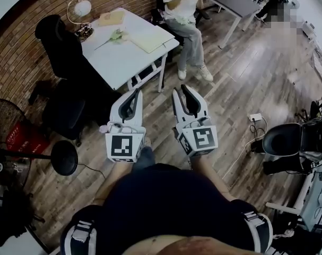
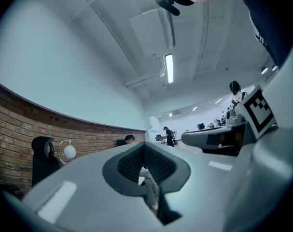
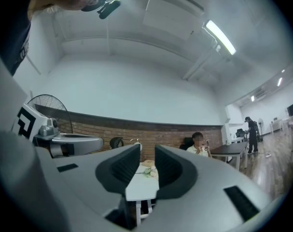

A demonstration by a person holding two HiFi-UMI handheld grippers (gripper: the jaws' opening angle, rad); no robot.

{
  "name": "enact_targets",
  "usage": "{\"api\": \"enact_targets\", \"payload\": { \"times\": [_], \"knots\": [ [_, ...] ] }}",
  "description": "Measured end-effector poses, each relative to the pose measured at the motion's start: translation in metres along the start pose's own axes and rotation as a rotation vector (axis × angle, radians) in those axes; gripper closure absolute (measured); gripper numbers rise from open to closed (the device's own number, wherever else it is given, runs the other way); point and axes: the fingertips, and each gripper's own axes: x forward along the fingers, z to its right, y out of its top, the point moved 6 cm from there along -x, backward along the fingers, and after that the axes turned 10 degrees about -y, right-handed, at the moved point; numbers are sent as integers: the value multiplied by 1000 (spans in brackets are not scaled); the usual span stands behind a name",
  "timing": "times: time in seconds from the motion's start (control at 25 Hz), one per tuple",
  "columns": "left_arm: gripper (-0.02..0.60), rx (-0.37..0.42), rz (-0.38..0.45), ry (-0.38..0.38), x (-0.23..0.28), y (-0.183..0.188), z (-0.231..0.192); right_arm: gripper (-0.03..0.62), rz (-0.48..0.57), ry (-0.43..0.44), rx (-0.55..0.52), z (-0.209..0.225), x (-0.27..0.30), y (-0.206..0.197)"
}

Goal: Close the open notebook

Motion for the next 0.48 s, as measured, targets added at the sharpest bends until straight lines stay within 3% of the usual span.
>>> {"api": "enact_targets", "payload": {
  "times": [0.24,0.4,0.48],
  "knots": [
    [575,8,12,-21,56,-8,-57,534,-5,-4,-3,13,79,-3],
    [575,-32,-9,-25,91,-17,-89,533,2,-20,-4,23,127,-10],
    [575,-2,7,-44,108,-24,-105,531,5,-27,-3,26,149,-14]
  ]
}}
